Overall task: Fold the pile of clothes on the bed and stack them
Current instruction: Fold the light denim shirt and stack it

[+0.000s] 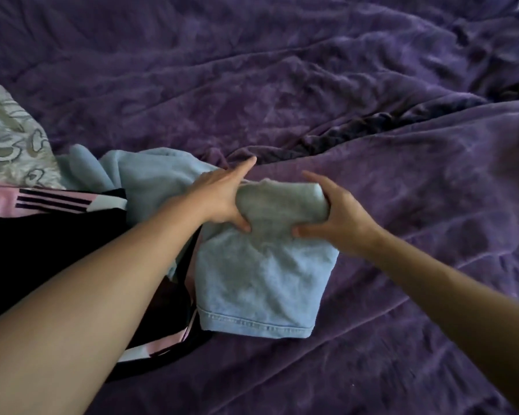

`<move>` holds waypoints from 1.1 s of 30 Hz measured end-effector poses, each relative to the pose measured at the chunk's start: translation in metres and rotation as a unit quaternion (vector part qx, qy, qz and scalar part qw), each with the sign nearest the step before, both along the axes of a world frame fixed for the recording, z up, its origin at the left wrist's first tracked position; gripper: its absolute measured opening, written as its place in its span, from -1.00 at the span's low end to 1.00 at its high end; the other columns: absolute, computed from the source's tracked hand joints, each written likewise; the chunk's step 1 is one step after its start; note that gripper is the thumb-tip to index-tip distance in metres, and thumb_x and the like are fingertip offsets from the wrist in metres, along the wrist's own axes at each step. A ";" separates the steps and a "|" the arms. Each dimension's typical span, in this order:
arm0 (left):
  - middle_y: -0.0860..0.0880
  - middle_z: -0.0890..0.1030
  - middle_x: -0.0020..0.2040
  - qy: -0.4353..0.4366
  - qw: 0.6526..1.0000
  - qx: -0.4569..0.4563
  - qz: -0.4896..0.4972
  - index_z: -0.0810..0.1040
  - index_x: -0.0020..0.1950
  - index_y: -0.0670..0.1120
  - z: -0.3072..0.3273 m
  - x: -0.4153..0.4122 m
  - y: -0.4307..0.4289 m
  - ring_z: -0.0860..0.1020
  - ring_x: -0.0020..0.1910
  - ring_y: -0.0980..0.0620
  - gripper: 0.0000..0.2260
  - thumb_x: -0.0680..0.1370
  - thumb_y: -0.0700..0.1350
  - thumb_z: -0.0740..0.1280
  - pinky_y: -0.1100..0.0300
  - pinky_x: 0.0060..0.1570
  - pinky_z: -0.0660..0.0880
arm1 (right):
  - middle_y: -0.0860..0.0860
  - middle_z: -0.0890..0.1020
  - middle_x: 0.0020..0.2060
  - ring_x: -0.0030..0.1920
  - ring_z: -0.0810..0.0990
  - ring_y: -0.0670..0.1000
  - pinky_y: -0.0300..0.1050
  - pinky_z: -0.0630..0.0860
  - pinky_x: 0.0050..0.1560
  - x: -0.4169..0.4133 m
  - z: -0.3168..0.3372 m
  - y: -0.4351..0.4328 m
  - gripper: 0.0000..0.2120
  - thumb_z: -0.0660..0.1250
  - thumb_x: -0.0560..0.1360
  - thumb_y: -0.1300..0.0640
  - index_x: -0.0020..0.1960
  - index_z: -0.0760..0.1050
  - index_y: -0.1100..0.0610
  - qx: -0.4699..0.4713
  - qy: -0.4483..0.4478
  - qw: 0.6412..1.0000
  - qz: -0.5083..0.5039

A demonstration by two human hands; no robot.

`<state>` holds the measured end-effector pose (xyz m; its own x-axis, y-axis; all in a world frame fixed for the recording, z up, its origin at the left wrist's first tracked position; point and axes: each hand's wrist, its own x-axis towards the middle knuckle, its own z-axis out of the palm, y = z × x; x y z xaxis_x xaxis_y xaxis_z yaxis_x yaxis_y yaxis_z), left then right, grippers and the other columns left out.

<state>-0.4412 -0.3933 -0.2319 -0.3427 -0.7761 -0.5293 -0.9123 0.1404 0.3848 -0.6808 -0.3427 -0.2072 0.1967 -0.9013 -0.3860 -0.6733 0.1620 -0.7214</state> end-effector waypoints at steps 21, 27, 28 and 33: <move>-0.05 0.67 -0.13 0.022 0.963 -0.260 -0.069 0.55 -0.15 0.06 0.211 -0.349 0.122 0.60 -0.05 -0.17 -0.77 0.36 0.18 0.40 0.08 -0.24 0.38 | -0.13 0.41 -0.46 -0.35 0.42 0.06 -0.08 0.33 -0.30 -0.350 0.196 0.141 -0.73 0.46 0.39 0.06 -0.30 0.35 -0.03 -0.156 0.128 0.979 -0.019; 0.02 0.60 -0.32 0.122 0.980 -0.157 -0.002 0.43 -0.42 0.01 0.255 -0.486 0.132 0.58 -0.20 -0.10 -0.69 0.26 0.08 0.54 0.07 -0.27 0.43 | -0.11 0.61 -0.18 -0.14 0.60 0.00 -0.05 0.50 -0.12 -0.497 0.263 0.143 -0.68 0.52 0.34 0.07 0.06 0.54 0.02 -0.177 0.114 0.977 -0.037; 0.04 0.60 -0.34 0.146 0.981 -0.127 0.007 0.47 -0.40 0.01 0.260 -0.505 0.131 0.57 -0.24 -0.03 -0.70 0.24 0.07 0.57 0.07 -0.26 0.44 | -0.09 0.62 -0.14 -0.11 0.60 0.00 -0.04 0.51 -0.09 -0.517 0.273 0.142 -0.64 0.53 0.33 0.06 0.09 0.53 0.00 -0.174 0.120 0.977 -0.040; 0.09 0.57 -0.37 0.273 0.960 0.061 0.026 0.59 -0.36 -0.07 0.253 -0.577 0.129 0.47 -0.36 0.18 -0.76 0.22 -0.08 0.64 0.16 -0.31 0.39 | -0.07 0.60 -0.03 -0.01 0.57 -0.03 0.04 0.54 0.05 -0.593 0.284 0.138 -0.50 0.55 0.30 0.08 0.17 0.44 -0.06 -0.113 0.092 0.986 -0.075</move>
<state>-1.0178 -0.2645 0.0210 -0.5570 -0.7431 -0.3710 -0.5752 0.0229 0.8177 -1.2740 -0.2042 0.0765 0.0000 -0.9822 -0.1880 -0.7770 0.1184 -0.6183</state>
